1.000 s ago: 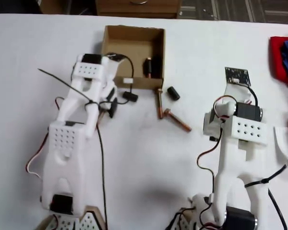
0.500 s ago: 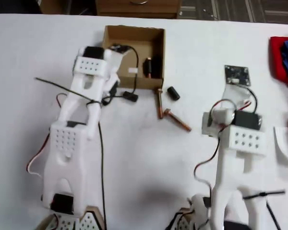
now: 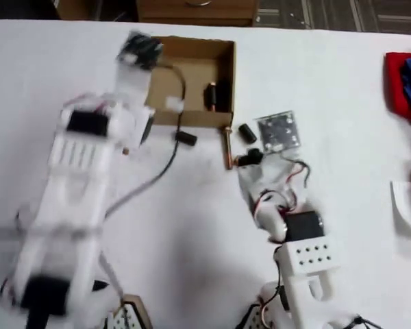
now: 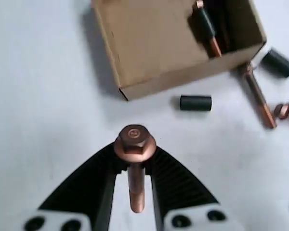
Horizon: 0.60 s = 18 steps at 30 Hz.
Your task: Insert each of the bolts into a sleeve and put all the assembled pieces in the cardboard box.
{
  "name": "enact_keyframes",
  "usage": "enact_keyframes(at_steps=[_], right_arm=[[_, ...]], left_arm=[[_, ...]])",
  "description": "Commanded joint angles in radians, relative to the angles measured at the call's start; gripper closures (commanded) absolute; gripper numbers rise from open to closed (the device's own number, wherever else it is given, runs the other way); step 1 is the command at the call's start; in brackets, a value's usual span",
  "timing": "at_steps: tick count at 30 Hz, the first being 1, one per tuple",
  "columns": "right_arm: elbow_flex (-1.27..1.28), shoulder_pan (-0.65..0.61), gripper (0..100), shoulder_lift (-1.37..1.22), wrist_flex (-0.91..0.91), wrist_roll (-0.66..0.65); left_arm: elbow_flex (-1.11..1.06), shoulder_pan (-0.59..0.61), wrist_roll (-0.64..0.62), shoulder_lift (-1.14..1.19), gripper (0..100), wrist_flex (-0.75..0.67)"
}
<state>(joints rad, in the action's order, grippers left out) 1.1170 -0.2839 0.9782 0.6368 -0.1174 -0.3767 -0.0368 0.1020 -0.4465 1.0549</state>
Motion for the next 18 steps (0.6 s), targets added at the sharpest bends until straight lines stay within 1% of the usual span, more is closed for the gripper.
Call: enact_keyframes(at_steps=[1, 3, 7, 10, 13, 14, 15, 18], right_arm=[[0.029, -0.077, 97.6, 0.036, -0.24, 0.006], [0.075, -0.117, 97.6, 0.036, -0.367, 0.006], [0.176, -0.199, 97.5, 0.036, -0.562, 0.006], [0.227, -0.243, 97.5, 0.036, -0.642, 0.006], [0.247, -0.252, 97.5, 0.035, -0.68, 0.006], [0.25, -0.249, 97.5, 0.035, -0.688, 0.011], [0.255, -0.248, 97.5, 0.035, -0.696, 0.037], [0.255, -0.234, 97.5, 0.035, -0.7, 0.193]], left_arm=[[-0.234, 0.008, -0.117, -0.324, 97, -0.245], [-0.254, 0.005, -0.104, -0.376, 97, -0.276], [-0.203, -0.002, -0.103, -0.384, 97, -0.275], [-0.142, -0.04, -0.107, -0.39, 97, -0.275], [-0.068, -0.127, -0.112, -0.385, 97, -0.235], [-0.045, -0.158, -0.135, -0.384, 97, -0.21], [-0.025, -0.181, -0.172, -0.384, 97, -0.19], [0.025, -0.218, -0.285, -0.384, 97, -0.152]])
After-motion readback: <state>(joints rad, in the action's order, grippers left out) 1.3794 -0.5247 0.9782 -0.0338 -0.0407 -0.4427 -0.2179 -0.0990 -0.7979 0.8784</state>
